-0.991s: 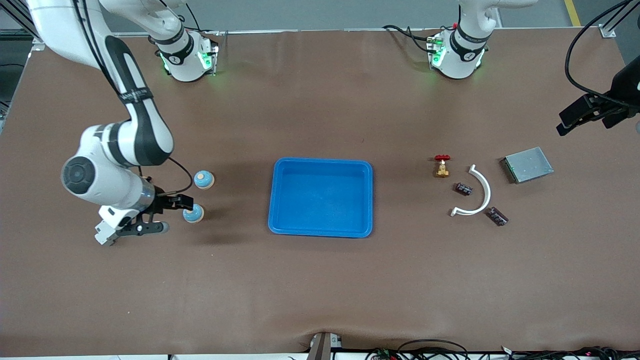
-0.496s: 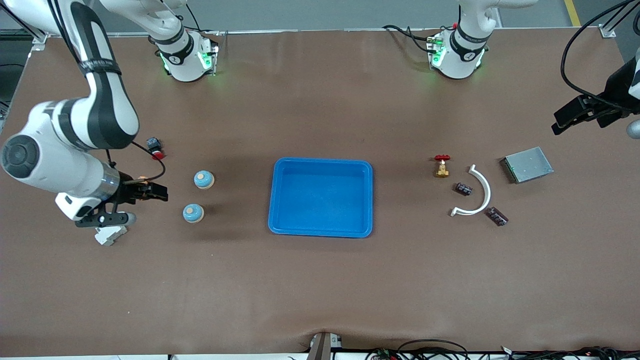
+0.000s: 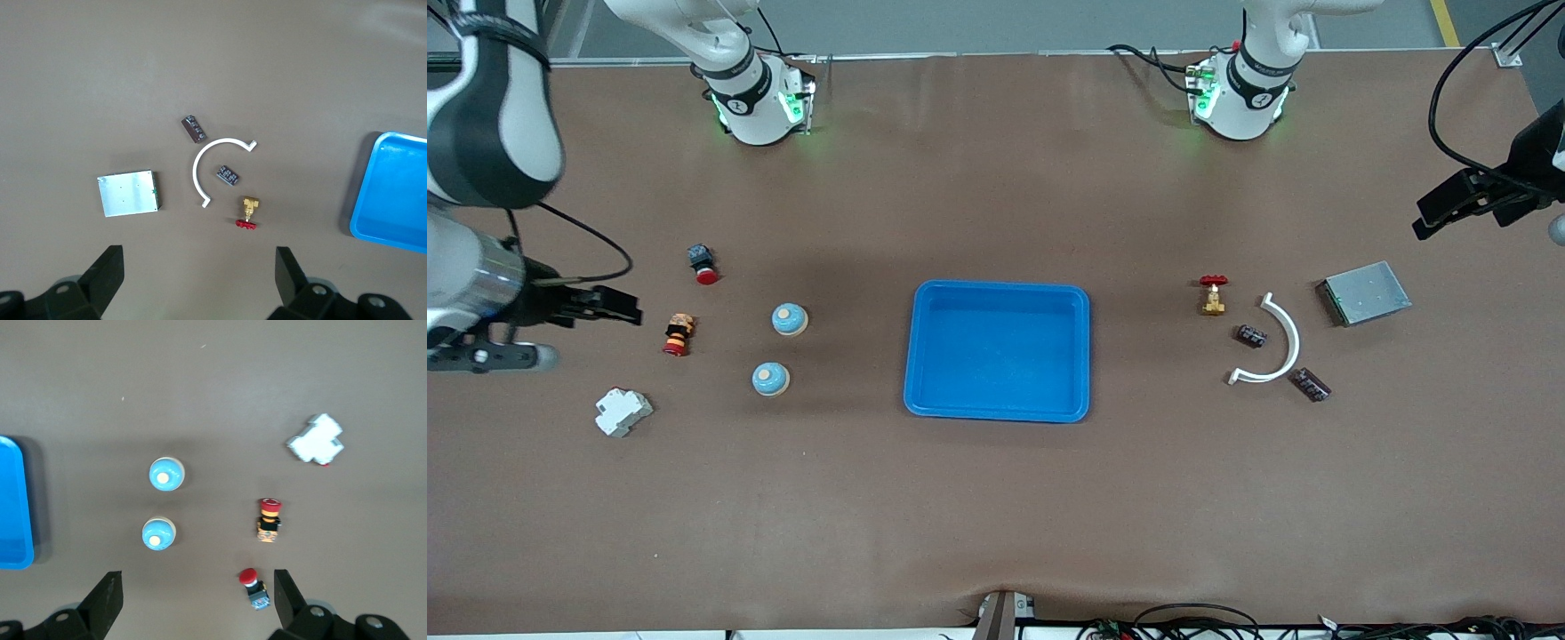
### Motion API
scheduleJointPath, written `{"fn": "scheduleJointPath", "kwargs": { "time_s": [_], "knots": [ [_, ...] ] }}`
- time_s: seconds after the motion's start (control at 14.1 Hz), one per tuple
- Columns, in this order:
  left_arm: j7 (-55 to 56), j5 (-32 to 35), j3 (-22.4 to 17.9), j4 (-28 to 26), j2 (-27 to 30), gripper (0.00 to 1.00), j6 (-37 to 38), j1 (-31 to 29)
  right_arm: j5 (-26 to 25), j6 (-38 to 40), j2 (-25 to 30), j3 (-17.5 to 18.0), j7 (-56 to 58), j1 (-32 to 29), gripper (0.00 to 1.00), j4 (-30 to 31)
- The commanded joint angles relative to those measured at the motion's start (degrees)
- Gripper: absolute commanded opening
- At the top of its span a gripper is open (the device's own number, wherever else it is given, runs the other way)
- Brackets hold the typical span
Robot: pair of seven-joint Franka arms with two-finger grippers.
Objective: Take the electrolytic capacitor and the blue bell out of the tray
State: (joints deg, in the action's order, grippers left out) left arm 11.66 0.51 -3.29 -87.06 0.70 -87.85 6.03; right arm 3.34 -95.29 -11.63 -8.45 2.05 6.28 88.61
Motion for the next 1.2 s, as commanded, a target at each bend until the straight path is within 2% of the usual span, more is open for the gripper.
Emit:
{"fn": "scheduleJointPath", "kwargs": {
  "time_s": [0.0, 0.21, 0.5, 0.92, 1.13],
  "knots": [
    [-1.0, -0.2, -0.6, 0.2, 0.2, 1.0, 0.4, -0.1, -0.4, 2.1, 3.4, -0.4, 0.5, -0.8, 1.0, 0.1],
    [-1.1, -0.2, -0.5, -0.4, 0.7, 1.0, 0.2, -1.3, -0.4, 2.6, 5.4, -0.3, 0.5, -1.8, 1.0, 0.2],
    [-1.1, -0.2, -0.4, -5.0, 2.7, 1.0, -2.5, -3.5, -0.4, 3.8, 7.7, 0.3, 0.1, -3.6, 1.0, 0.3],
    [-1.1, -0.6, -0.3, -3.0, 1.5, 1.0, -2.5, -3.3, -0.4, 4.6, 9.7, 5.5, -0.3, -8.6, 1.0, 0.4],
    [-1.0, -1.0, -0.4, -1.5, 1.0, 1.0, -2.3, -3.5, -0.4, 4.7, 10.0, 6.2, -0.3, -9.3, 1.0, 0.6]
  ]
}}
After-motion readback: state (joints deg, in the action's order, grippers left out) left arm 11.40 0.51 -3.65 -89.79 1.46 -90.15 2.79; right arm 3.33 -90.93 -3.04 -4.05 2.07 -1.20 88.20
